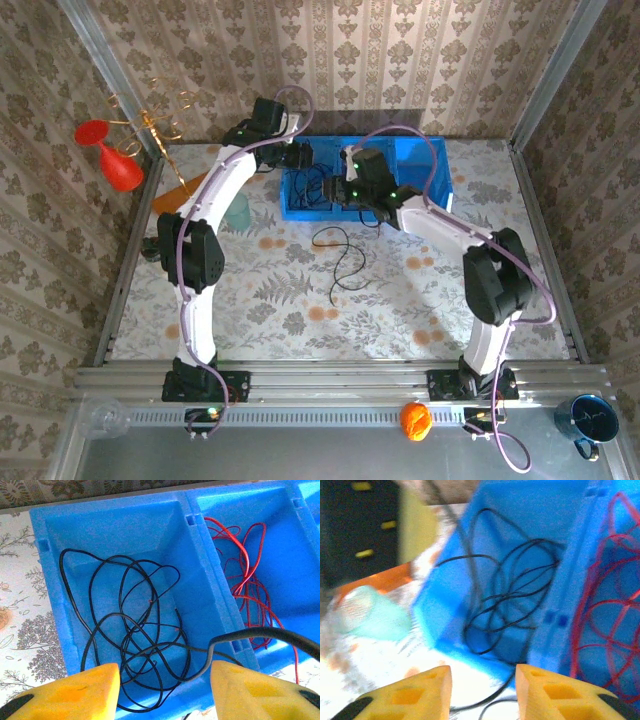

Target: Untangle the cables

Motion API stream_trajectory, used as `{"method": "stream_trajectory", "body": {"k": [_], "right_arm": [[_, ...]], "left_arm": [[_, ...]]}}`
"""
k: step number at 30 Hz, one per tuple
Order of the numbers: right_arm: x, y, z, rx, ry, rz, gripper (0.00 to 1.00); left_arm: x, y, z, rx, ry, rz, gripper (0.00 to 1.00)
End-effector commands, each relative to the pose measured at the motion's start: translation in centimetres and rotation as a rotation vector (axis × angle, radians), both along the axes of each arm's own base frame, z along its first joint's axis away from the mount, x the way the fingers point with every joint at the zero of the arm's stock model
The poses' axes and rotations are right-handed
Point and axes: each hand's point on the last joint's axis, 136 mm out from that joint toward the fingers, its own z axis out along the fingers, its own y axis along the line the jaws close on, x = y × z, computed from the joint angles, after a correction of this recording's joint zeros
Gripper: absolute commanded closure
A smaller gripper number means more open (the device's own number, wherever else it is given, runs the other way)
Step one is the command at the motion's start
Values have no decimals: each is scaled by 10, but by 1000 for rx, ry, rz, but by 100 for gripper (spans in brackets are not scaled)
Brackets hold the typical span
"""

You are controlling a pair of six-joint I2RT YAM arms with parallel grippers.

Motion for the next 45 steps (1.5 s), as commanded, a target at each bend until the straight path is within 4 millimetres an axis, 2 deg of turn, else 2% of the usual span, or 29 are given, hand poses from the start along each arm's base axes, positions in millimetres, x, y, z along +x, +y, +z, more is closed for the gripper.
{"method": "stream_trajectory", "body": {"k": [1,4,9,11,12,15,16,22,27,29,30,32,38,39,42,45], "right_arm": [[-26,39,39,144,-130,233,51],[-32,59,37,128,-149,300,40],[-8,74,32,147,-140,273,38],[-1,77,33,150,-130,254,47],[1,79,32,143,-125,249,56],[-3,76,32,139,-132,229,95],[-5,73,35,142,-143,221,100],[-12,59,43,137,-163,188,100],[-15,54,58,158,-179,173,100],[-18,53,58,156,-175,178,75],[-18,51,55,147,-173,172,66],[-17,47,50,122,-172,154,56],[-8,44,32,27,-166,150,44],[-6,47,24,0,-148,164,42],[5,53,8,-41,-127,179,41],[12,59,2,-45,-122,194,42]], "left_arm": [[1,2,-5,14,16,-11,48],[0,1,-2,2,17,-9,48],[-3,0,2,-12,13,-15,49],[-4,1,2,-10,10,-14,49],[-4,2,3,-11,10,-12,49],[-4,7,0,-18,17,-6,49],[-4,9,-1,-21,19,-4,49],[-6,11,0,-79,-6,-21,50],[-8,16,1,-107,-3,-17,50],[-9,18,1,-116,-3,-18,50],[-9,18,2,-118,-3,-18,50],[-10,17,2,-119,-4,-24,50],[-11,17,3,-125,-4,-29,50],[-11,16,4,-128,-2,-30,50],[-12,17,4,-133,-2,-30,50],[-14,17,3,-132,0,-30,51]]}}
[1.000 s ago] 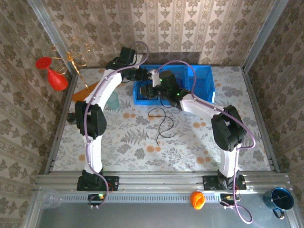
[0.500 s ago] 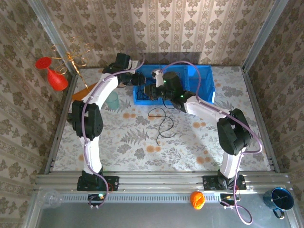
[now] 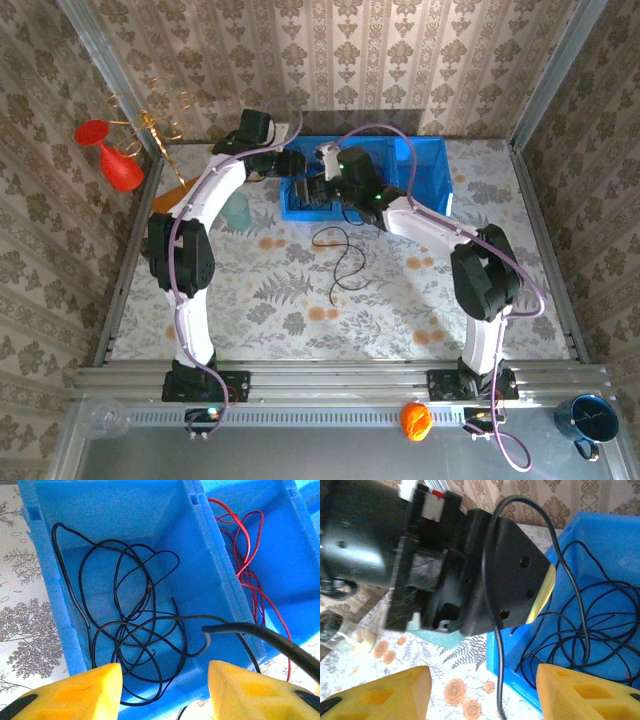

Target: Untangle the cables

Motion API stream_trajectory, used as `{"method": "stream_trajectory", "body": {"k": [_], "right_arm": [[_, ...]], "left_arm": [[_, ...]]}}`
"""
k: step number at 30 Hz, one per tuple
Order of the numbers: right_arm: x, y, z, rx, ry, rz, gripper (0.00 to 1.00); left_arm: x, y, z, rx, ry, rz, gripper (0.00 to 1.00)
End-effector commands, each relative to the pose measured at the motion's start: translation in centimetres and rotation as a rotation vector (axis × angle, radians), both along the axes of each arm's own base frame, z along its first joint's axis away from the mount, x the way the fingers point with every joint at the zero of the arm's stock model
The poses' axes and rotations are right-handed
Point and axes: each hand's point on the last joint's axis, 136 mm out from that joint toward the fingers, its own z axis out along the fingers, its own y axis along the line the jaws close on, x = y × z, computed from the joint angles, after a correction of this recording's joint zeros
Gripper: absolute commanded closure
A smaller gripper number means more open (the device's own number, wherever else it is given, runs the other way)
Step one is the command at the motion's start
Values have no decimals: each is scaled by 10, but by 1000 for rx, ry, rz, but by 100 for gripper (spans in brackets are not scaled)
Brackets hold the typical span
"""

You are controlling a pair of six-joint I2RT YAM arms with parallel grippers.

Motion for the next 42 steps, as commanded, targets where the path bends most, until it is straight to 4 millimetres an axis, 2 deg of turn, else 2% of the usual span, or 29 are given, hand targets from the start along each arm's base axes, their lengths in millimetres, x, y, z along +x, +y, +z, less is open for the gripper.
{"method": "stream_trajectory", "body": {"k": [1,5,9,12,15,19,22,24,27,32,37,41,42], "right_arm": [[9,2,-15,-56,12,7,45],[15,4,-22,-62,16,5,66],[15,1,-14,-57,-3,-6,99],[8,-3,2,-24,-33,-13,100],[0,-11,23,26,-63,-27,100],[-7,-28,56,127,-101,-62,100],[-3,-40,71,184,-113,-90,100],[6,-43,70,180,-103,-100,100],[23,-43,59,180,-83,-118,100],[56,-27,35,168,-35,-106,100],[79,-12,20,157,-3,-100,100],[88,-6,9,132,34,-103,100],[90,-8,5,115,40,-118,94]], "left_arm": [[-6,3,24,-34,-36,0,51],[-8,3,23,-34,-33,0,51],[-8,4,22,-35,-33,2,51],[-9,7,18,-33,-30,9,50],[-13,10,12,-25,-25,13,39],[-31,7,21,-36,-97,12,25],[-41,14,18,-34,-92,25,24],[-49,17,14,-36,-73,32,25],[-68,15,22,-61,-91,24,25],[-105,22,25,-79,-104,39,27],[-160,11,26,-116,-128,-25,27],[-195,8,23,-113,-138,-55,27],[-202,8,23,-123,-137,-55,27]]}}
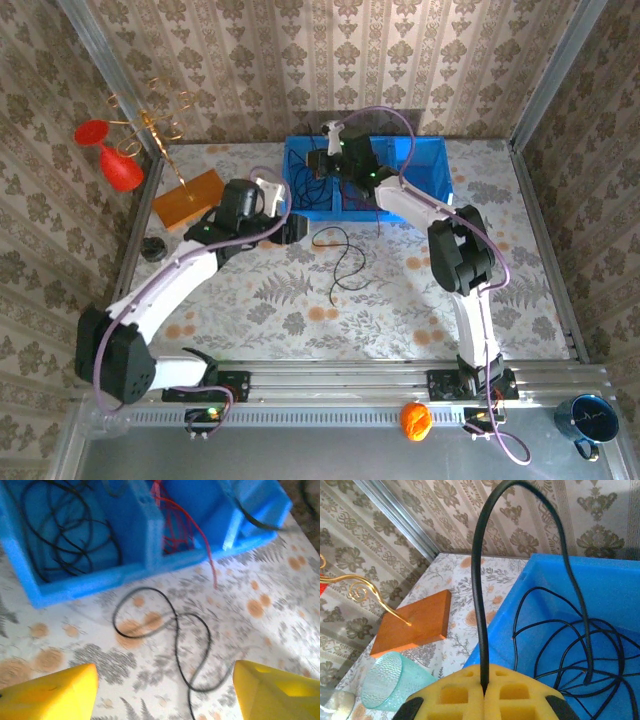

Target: Untangle the cables

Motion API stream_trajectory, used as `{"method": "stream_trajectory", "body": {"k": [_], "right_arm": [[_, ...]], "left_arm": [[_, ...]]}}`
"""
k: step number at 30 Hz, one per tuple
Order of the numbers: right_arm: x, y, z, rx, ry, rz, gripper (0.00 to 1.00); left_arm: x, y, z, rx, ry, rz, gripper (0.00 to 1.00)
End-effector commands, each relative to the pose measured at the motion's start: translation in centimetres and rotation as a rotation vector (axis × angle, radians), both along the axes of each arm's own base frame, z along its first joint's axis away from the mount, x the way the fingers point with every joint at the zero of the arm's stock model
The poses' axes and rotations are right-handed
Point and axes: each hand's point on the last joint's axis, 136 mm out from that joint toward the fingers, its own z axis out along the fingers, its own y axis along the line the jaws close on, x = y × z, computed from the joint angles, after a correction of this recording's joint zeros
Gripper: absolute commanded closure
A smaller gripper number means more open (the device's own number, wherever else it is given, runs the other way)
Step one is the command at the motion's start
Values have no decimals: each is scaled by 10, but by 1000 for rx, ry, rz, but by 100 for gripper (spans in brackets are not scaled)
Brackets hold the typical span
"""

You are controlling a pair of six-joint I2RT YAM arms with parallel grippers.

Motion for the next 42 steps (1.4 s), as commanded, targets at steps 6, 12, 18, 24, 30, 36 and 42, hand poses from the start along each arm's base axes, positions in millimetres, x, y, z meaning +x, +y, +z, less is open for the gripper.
{"method": "stream_trajectory", "body": {"k": [6,12,18,24,30,36,42], "right_arm": [[2,-21,6,-74,23,-115,51],[-26,-34,68,-44,-64,-138,51],[-92,-65,96,-64,-96,-161,51],[-172,-115,28,-152,49,-203,51],[-233,-163,-62,-269,219,-266,47],[-257,-184,-103,-337,306,-293,41],[-257,-190,-112,-346,319,-304,39]], "left_arm": [[-33,12,10,-44,-27,28,27],[-46,15,20,-41,-43,22,27],[-54,8,1,-28,-17,21,28],[-51,6,-38,4,41,56,32],[-48,-32,-93,101,147,-37,33],[-49,-78,-152,325,214,-159,31],[-34,-91,-192,554,197,-159,33]]}}
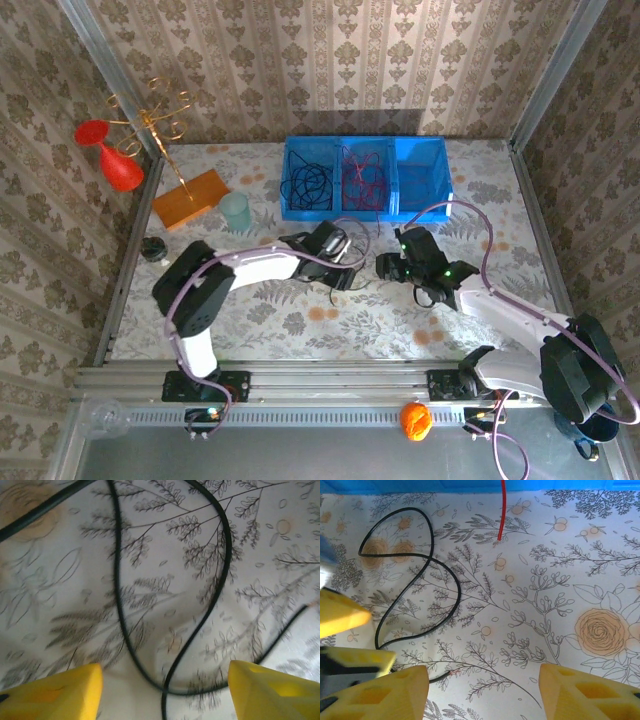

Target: Untangle the cables

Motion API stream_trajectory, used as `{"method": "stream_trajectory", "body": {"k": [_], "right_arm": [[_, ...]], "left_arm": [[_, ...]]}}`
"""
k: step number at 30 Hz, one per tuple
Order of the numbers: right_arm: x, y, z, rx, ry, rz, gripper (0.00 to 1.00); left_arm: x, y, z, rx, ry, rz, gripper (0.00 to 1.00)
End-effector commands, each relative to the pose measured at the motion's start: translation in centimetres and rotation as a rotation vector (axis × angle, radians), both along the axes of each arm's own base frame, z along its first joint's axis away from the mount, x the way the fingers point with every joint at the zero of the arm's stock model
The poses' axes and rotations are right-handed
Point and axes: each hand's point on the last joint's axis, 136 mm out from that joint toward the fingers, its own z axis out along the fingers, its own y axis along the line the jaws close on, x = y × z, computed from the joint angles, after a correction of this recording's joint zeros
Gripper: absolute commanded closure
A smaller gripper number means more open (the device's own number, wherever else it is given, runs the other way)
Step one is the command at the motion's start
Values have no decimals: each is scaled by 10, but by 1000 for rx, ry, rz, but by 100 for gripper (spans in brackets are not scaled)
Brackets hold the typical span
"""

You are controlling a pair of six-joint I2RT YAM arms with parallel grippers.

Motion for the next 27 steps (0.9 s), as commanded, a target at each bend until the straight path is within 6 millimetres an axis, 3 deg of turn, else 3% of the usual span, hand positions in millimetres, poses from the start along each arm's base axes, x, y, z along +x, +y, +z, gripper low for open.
{"method": "stream_trajectory", "body": {"k": [1,6,13,18,27], "right_arm": [[2,-7,1,-4,-16,-33,38],[-2,-10,-4,-10,-11,-33,38],[-7,-21,3,-8,-41,-56,38],[-7,-26,13,-9,-70,-68,38],[-9,-30,22,0,-99,-79,38]], "left_arm": [[12,11,-17,166,-43,-6,34],[16,6,-32,185,-28,-6,47],[7,5,-23,175,-41,-37,85],[-3,9,6,137,-92,-53,100],[-31,34,78,90,-274,-100,100]]}}
